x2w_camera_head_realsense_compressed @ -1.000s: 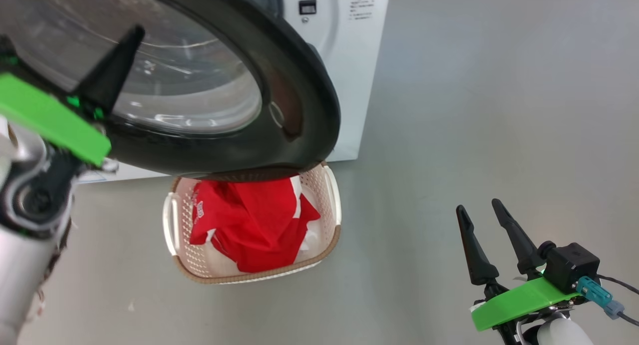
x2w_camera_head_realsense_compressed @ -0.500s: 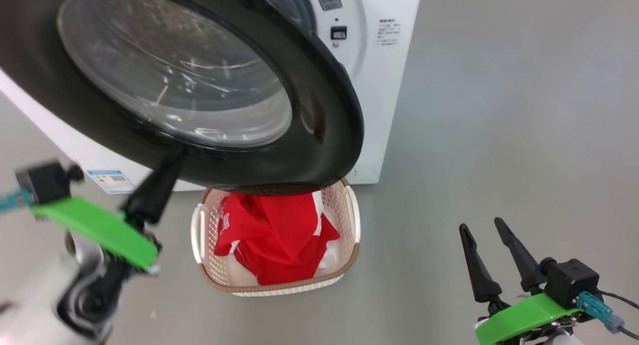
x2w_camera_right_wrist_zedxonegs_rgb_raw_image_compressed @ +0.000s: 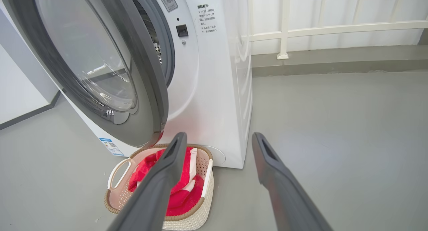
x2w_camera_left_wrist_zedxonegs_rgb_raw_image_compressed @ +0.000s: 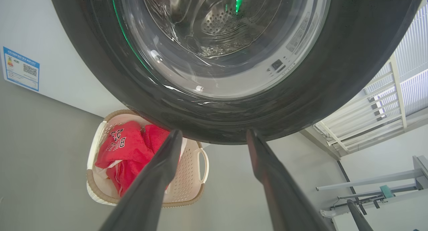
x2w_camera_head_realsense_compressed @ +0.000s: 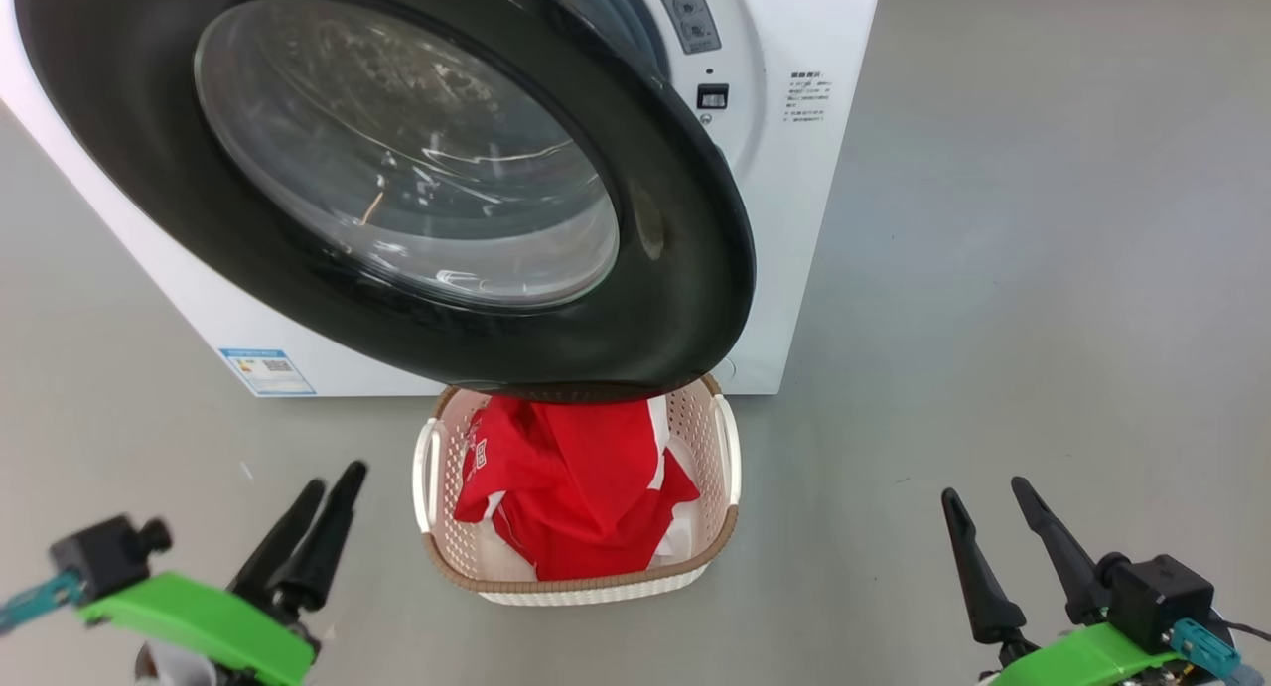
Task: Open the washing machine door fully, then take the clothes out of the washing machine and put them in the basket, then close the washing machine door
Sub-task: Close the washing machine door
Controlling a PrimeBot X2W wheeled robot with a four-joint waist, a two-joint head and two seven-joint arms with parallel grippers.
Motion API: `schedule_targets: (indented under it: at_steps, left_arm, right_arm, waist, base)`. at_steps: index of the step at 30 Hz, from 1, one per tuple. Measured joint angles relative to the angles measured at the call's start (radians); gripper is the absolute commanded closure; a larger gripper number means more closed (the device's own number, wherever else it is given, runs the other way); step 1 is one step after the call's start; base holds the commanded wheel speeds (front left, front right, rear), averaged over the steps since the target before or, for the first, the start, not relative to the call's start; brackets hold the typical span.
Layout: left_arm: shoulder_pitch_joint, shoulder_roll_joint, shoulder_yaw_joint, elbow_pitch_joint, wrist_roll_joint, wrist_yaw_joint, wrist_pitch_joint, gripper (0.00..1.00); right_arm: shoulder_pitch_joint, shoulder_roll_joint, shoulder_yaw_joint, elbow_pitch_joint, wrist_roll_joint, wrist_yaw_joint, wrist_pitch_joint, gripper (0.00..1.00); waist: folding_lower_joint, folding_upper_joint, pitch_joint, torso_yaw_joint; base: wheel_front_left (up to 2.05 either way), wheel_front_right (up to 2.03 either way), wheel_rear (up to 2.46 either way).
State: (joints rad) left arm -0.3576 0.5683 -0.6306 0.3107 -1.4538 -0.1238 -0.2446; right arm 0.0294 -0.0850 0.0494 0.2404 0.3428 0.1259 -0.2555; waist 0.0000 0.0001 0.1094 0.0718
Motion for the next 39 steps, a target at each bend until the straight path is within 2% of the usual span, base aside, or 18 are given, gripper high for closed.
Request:
schedule_targets:
  at_steps: [3,19,32,39]
  left_arm:
    - [0.051,-0.021,0.069,0.014,0.014,0.000,-0.005,0.00]
    - [0.267,-0.218,0.391,0.060,0.338,0.000,-0.005,0.00]
    - [0.351,-0.357,0.556,0.008,0.786,-0.001,-0.005,0.00]
    - [0.379,-0.403,0.598,-0.018,0.936,-0.001,-0.005,0.00]
  right_arm:
    - [0.010,-0.007,-0.005,0.000,0.000,0.000,0.000,0.00]
    - [0.034,-0.024,-0.052,-0.009,-0.001,0.000,0.000,0.00]
    - [0.034,-0.024,-0.069,-0.011,-0.001,0.000,0.000,0.00]
    - [0.034,-0.024,-0.069,-0.011,-0.001,0.000,0.000,0.00]
  waist:
    - [0.0000,0.0000,-0.001,-0.004]
    - [0.0000,0.0000,-0.008,-0.037]
    - [0.0000,0.0000,-0.016,-0.037]
    - [0.0000,0.0000,-0.023,-0.032]
  base:
    - [0.00,0.00,0.00]
    - [0.00,0.00,0.00]
    - [0.00,0.00,0.00]
    - [0.00,0.00,0.00]
